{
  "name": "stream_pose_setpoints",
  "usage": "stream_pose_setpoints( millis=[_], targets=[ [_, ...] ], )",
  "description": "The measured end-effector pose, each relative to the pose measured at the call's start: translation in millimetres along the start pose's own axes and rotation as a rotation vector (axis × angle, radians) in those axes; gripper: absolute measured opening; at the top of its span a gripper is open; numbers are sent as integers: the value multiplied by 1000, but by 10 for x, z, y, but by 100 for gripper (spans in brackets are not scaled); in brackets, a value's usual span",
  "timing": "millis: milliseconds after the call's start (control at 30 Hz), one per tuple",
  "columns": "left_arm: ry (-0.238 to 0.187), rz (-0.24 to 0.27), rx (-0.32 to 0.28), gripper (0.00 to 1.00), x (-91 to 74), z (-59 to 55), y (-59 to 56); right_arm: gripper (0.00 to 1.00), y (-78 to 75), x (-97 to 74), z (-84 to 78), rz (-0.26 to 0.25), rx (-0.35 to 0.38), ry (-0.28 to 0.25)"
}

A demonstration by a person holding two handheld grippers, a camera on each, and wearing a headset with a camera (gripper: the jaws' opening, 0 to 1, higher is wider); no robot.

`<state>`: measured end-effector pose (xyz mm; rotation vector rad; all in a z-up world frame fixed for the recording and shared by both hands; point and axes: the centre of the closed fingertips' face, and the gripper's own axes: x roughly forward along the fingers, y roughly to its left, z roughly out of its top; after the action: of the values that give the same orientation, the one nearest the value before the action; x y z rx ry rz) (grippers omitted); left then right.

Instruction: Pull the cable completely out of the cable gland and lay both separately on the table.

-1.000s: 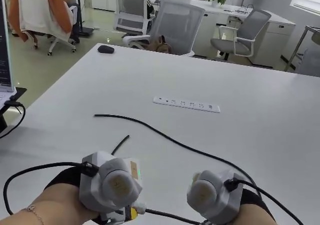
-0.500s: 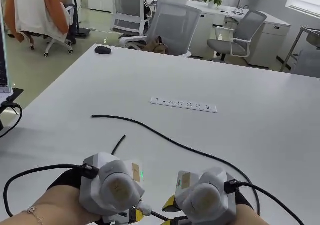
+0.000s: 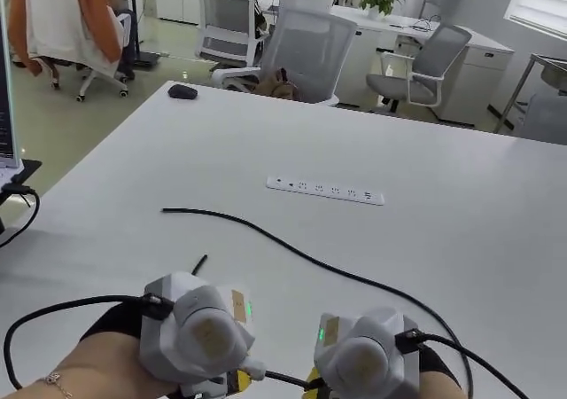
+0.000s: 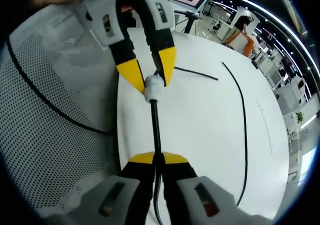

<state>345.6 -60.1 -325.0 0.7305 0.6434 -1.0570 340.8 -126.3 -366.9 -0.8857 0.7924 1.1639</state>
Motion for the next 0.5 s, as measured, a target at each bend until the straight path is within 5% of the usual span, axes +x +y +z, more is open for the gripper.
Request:
stream_pose_setpoints(
  millis=[267,500],
  targets=[
    [9,0,-2,17,2,-19,-8,3,-143,-36,-382,-53,135,145],
    [6,22,-7,17,-29,-28,48,4,-214,-72,-564,-89,193,208]
  ],
)
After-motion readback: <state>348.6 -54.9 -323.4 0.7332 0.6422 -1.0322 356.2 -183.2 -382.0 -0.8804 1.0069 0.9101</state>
